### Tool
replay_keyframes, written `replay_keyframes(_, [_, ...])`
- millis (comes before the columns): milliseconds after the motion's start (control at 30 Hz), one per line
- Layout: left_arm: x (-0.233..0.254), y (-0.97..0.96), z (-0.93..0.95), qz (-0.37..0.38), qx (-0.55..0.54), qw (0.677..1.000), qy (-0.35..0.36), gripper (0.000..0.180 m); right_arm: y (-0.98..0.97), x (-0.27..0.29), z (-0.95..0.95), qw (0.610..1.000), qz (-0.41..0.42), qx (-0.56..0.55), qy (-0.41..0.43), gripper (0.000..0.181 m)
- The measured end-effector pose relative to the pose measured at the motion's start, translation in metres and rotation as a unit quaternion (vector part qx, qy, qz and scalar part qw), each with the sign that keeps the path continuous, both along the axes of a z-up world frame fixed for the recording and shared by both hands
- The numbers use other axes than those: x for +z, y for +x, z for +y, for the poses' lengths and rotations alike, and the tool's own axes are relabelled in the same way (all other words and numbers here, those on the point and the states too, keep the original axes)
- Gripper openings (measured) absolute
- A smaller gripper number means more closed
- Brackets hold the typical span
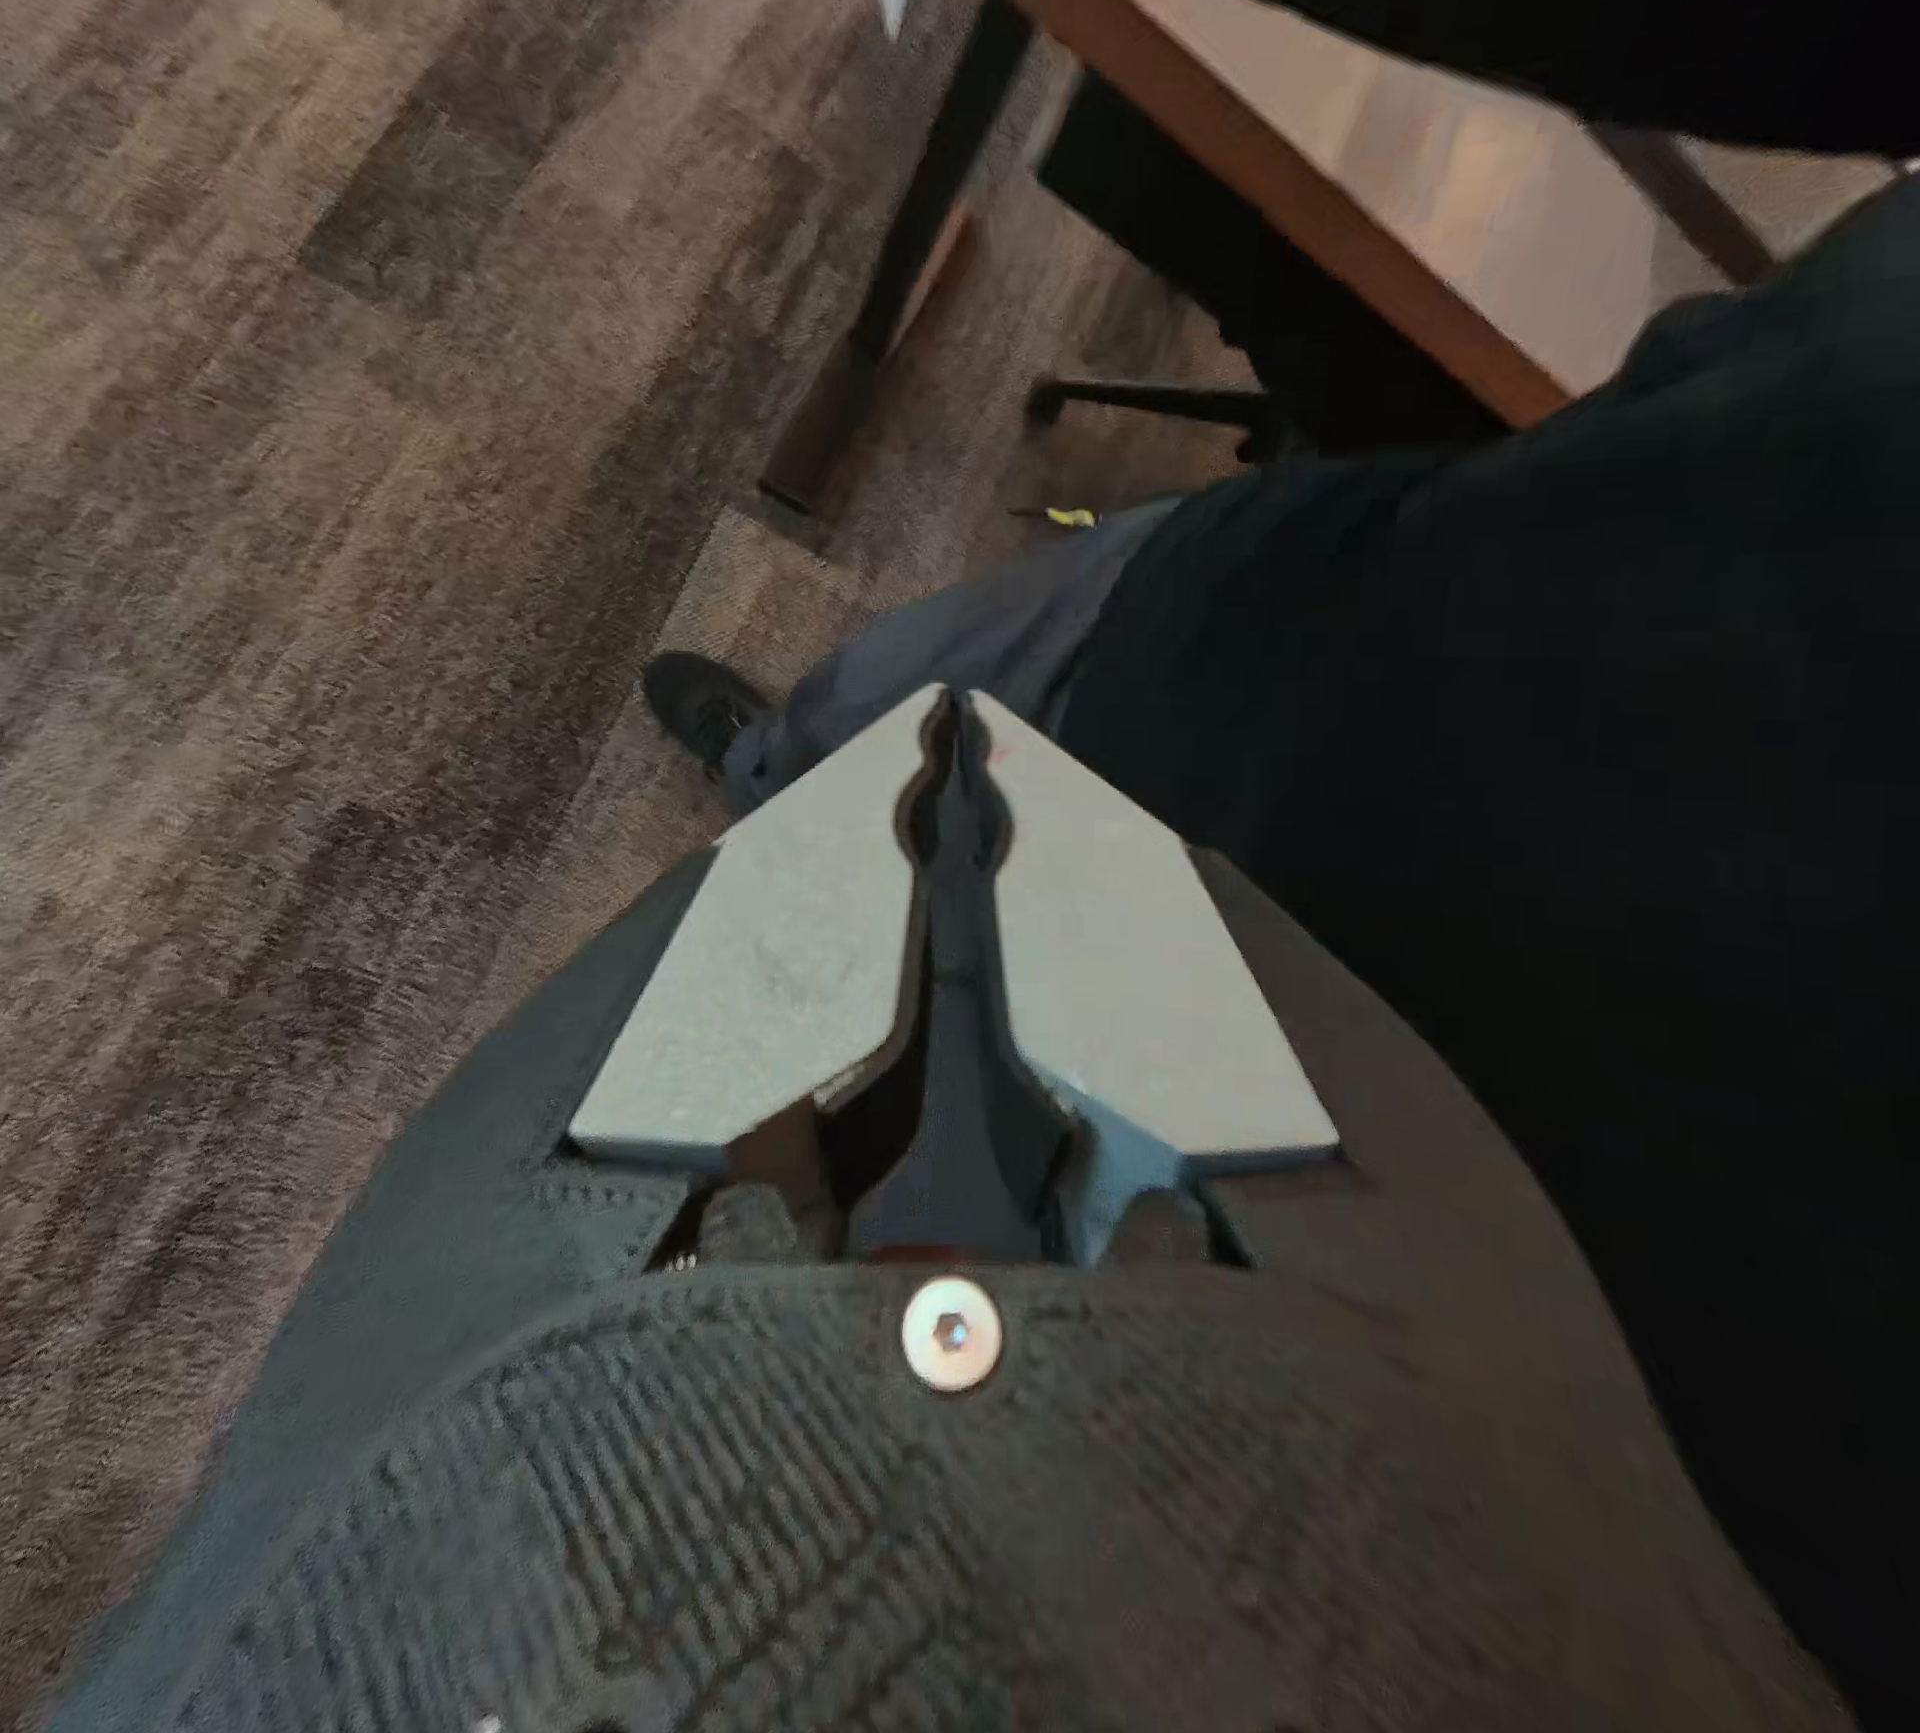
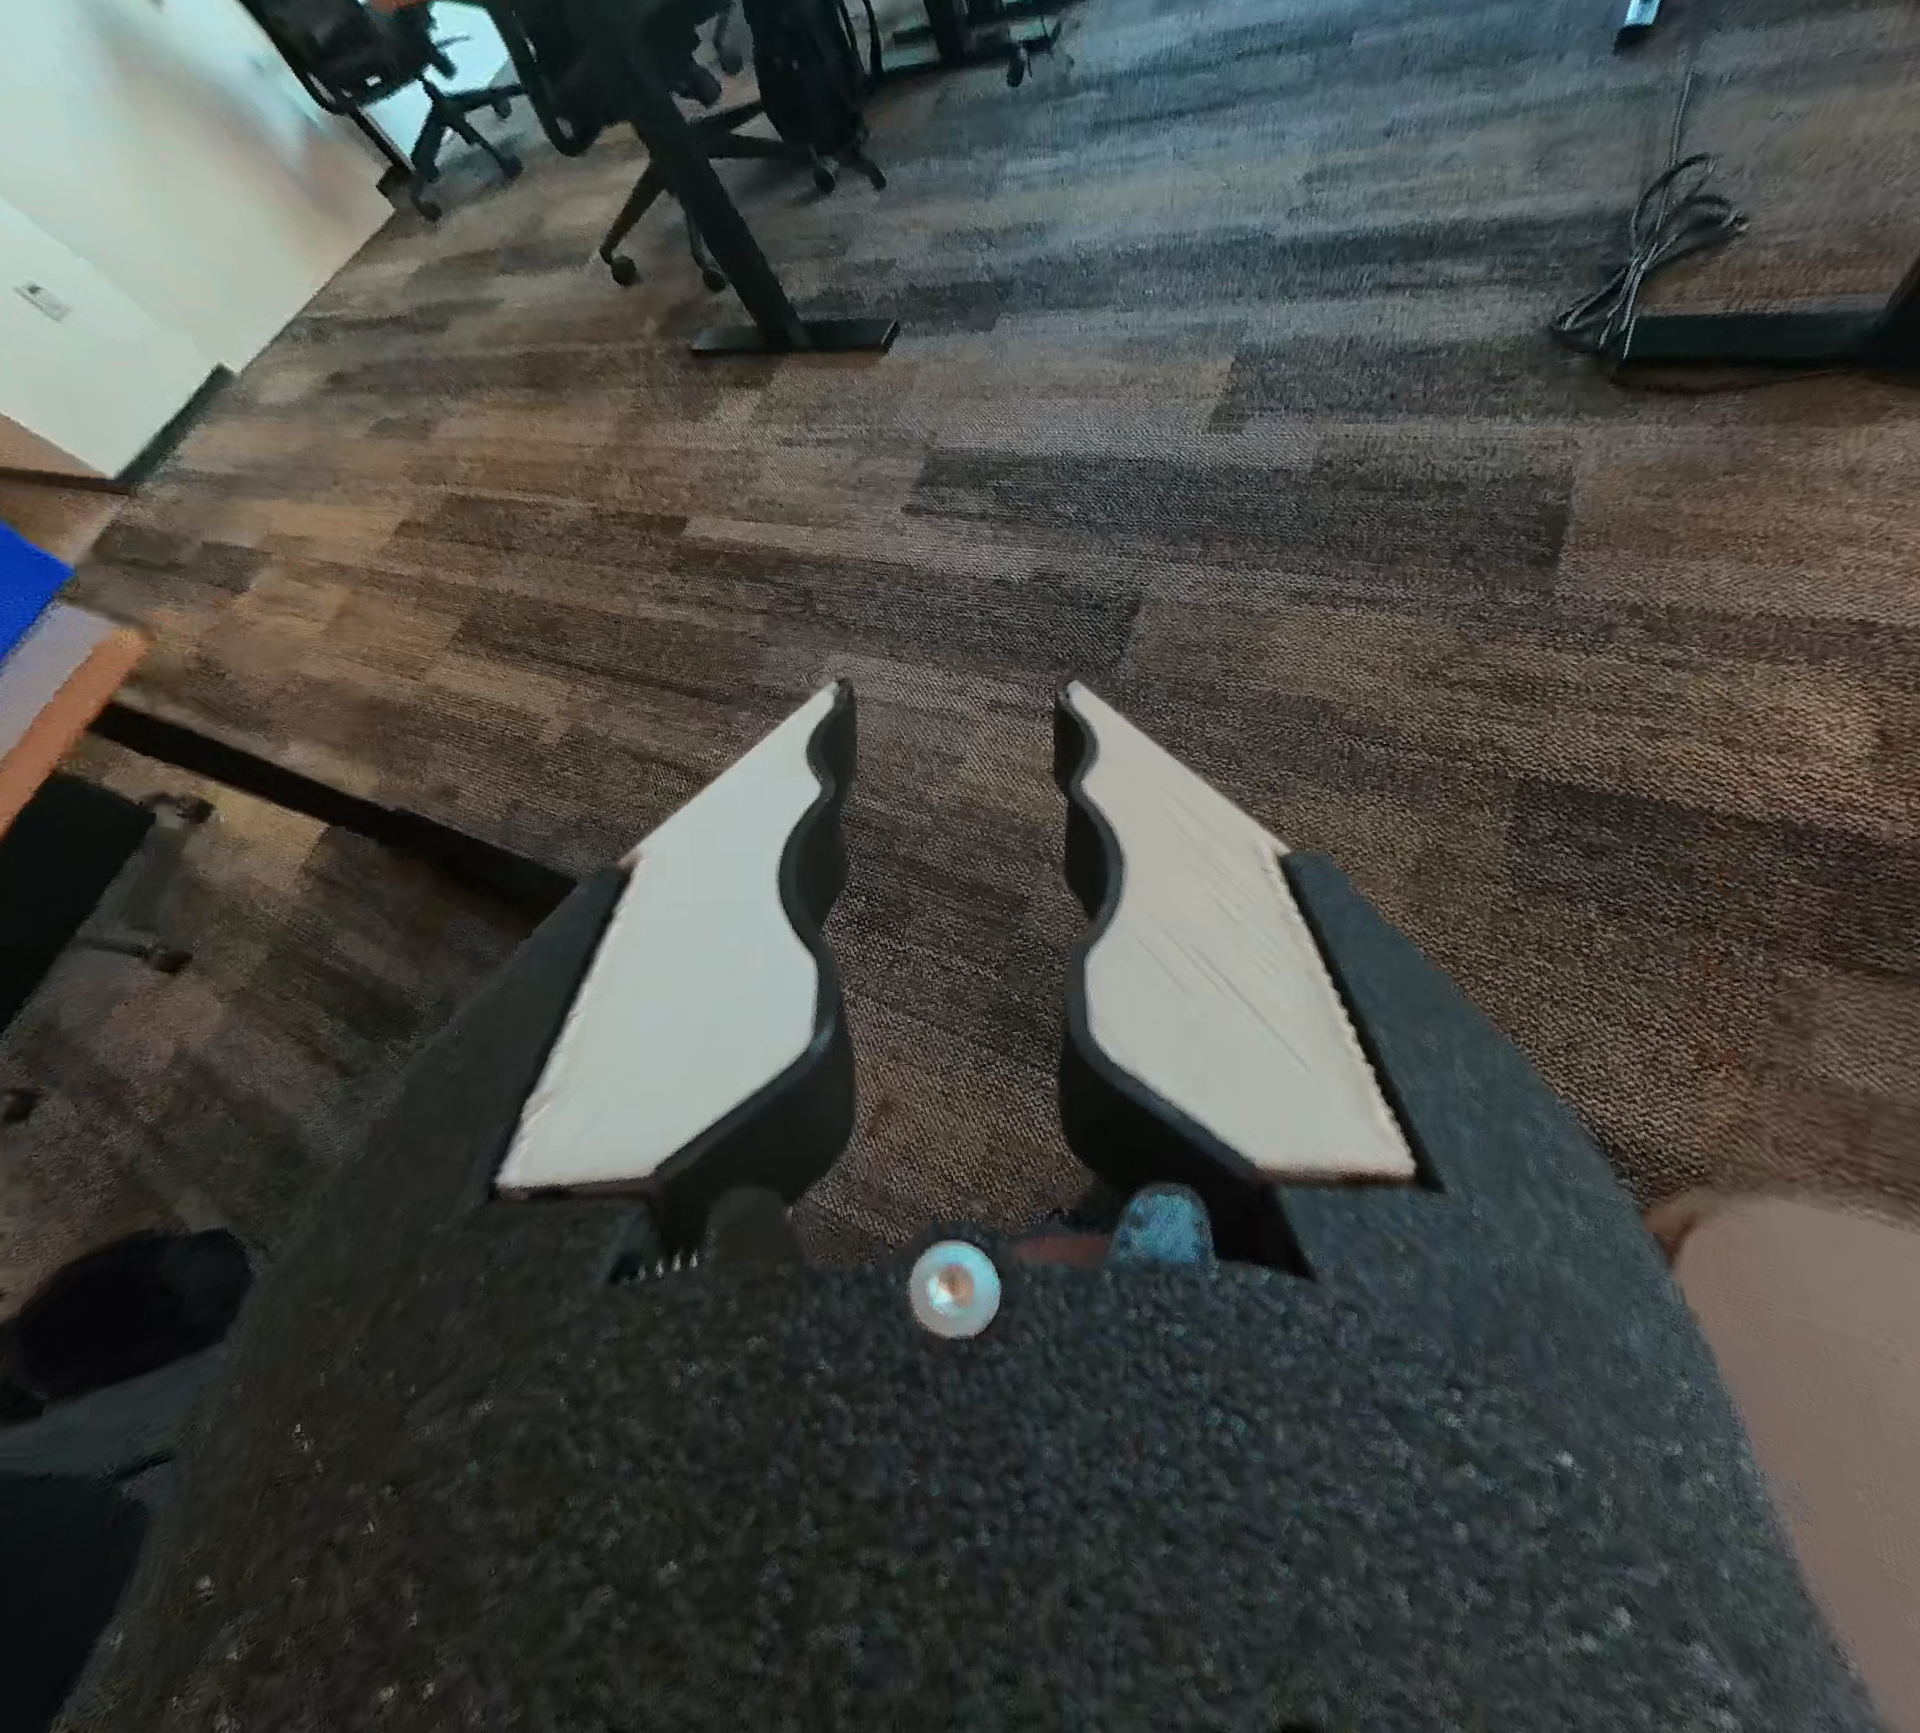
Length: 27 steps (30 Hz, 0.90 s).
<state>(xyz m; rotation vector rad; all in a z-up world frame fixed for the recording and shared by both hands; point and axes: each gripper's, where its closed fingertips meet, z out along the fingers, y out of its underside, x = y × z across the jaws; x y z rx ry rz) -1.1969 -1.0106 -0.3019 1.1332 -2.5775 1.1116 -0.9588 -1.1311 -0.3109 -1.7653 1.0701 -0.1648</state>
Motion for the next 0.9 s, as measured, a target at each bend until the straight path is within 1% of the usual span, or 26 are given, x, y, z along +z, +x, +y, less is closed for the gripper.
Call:
replay_keyframes(33, [0.008, 0.029, -0.001, -0.005, 0.006, 1.000, 0.005, 0.000, 0.025, 0.002, -0.002, 1.000, 0.008, -0.005, 0.006, 0.035])
replay_keyframes(133, [0.020, 0.113, -0.005, -0.021, 0.008, 0.999, 0.028, 0.000, 0.093, 0.010, -0.018, 1.000, 0.014, -0.015, 0.012, 0.014])
replay_keyframes(233, [0.024, 0.191, -0.020, -0.022, 0.003, 1.000, 0.001, 0.000, 0.152, 0.016, -0.038, 1.000, 0.010, -0.012, 0.012, 0.005])
replay_keyframes(300, [0.019, 0.236, -0.036, -0.006, -0.016, 1.000, -0.023, 0.000, 0.189, 0.013, -0.058, 1.000, 0.016, -0.026, 0.008, 0.007])
replay_keyframes(367, [0.010, 0.278, -0.053, 0.002, -0.053, 0.998, -0.030, 0.000, 0.221, 0.002, -0.083, 0.998, 0.027, -0.054, -0.007, 0.011])
replay_keyframes(433, [-0.002, 0.316, -0.070, 0.003, -0.114, 0.993, -0.021, 0.000, 0.247, -0.012, -0.107, 0.995, 0.041, -0.087, -0.009, 0.013])
replay_keyframes(533, [-0.018, 0.380, -0.102, -0.002, -0.216, 0.976, -0.022, 0.000, 0.273, -0.038, -0.143, 0.987, 0.074, -0.139, -0.007, 0.014])
replay_keyframes(633, [-0.025, 0.454, -0.143, -0.026, -0.317, 0.947, -0.037, 0.000, 0.293, -0.065, -0.185, 0.973, 0.105, -0.204, -0.022, 0.015])
replay_keyframes(700, [-0.026, 0.501, -0.172, -0.026, -0.385, 0.922, -0.043, 0.000, 0.301, -0.078, -0.217, 0.955, 0.130, -0.262, -0.044, 0.015])
replay_keyframes(733, [-0.021, 0.520, -0.186, -0.020, -0.422, 0.905, -0.045, 0.000, 0.303, -0.079, -0.232, 0.943, 0.143, -0.297, -0.048, 0.016])
replay_keyframes(800, [-0.010, 0.557, -0.214, -0.035, -0.502, 0.863, -0.052, 0.000, 0.309, -0.073, -0.255, 0.921, 0.150, -0.360, -0.032, 0.018])
replay_keyframes(833, [-0.010, 0.576, -0.227, -0.048, -0.540, 0.840, -0.038, 0.000, 0.312, -0.071, -0.264, 0.911, 0.151, -0.382, -0.027, 0.019])
replay_keyframes(900, [-0.009, 0.611, -0.257, -0.083, -0.599, 0.796, -0.014, 0.000, 0.315, -0.071, -0.286, 0.891, 0.157, -0.425, -0.044, 0.020])
